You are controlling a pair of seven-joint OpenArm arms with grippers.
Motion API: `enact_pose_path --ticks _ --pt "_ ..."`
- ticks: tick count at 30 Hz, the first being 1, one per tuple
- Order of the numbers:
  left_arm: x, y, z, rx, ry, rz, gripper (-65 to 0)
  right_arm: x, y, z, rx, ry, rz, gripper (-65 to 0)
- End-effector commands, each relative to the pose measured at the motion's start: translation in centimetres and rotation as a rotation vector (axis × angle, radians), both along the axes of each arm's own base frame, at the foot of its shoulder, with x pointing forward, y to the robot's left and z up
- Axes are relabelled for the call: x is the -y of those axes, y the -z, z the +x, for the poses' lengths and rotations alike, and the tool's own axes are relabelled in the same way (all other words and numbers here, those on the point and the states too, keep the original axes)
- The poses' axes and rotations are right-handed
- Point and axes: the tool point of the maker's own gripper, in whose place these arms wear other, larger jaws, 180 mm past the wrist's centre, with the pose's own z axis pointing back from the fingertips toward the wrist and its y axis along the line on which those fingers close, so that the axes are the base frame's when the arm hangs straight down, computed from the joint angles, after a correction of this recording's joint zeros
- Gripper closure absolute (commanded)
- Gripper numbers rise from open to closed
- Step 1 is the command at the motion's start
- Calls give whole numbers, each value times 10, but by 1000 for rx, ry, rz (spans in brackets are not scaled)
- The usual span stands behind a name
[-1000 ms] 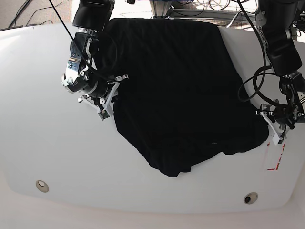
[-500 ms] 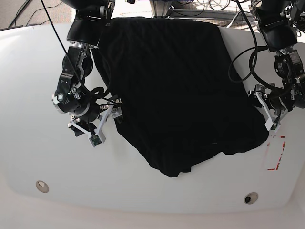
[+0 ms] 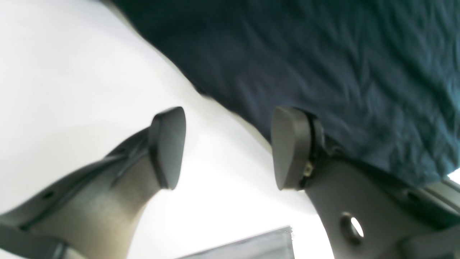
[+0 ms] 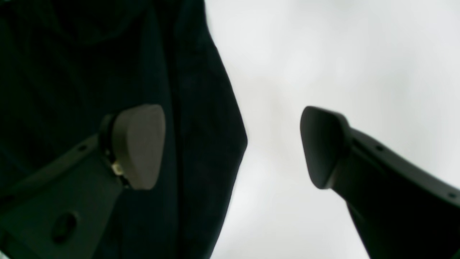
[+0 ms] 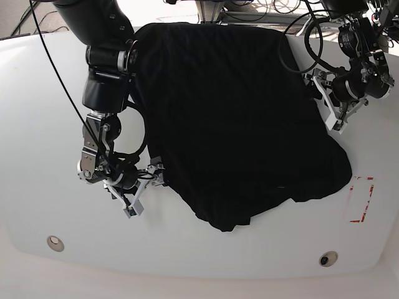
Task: Layout the t-shirt on the table in an organized manner, then fold the t-shirt properly
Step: 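Hold the shirt with the right gripper and regrasp with the left gripper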
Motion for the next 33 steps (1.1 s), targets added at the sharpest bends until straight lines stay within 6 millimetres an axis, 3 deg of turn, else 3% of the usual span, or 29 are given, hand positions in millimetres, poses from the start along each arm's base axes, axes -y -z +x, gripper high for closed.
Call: enact_pose_path --ticks 1,8,18,27,33 --pt "-1 -5 -1 18 5 4 -353 -7 -13 21 49 -9 56 -569" --pt "6 3 -11 -6 4 -15 -353 -9 13 19 -14 10 116 -569" --pt "6 1 -8 7 3 -20 -353 -16 31 4 -50 12 138 -563" --pt "9 2 -7 9 2 -28 -353 -36 40 -8 -85 -12 156 -384" --pt "16 4 -7 4 10 -41 -353 -45 44 -14 -94 -20 169 -366"
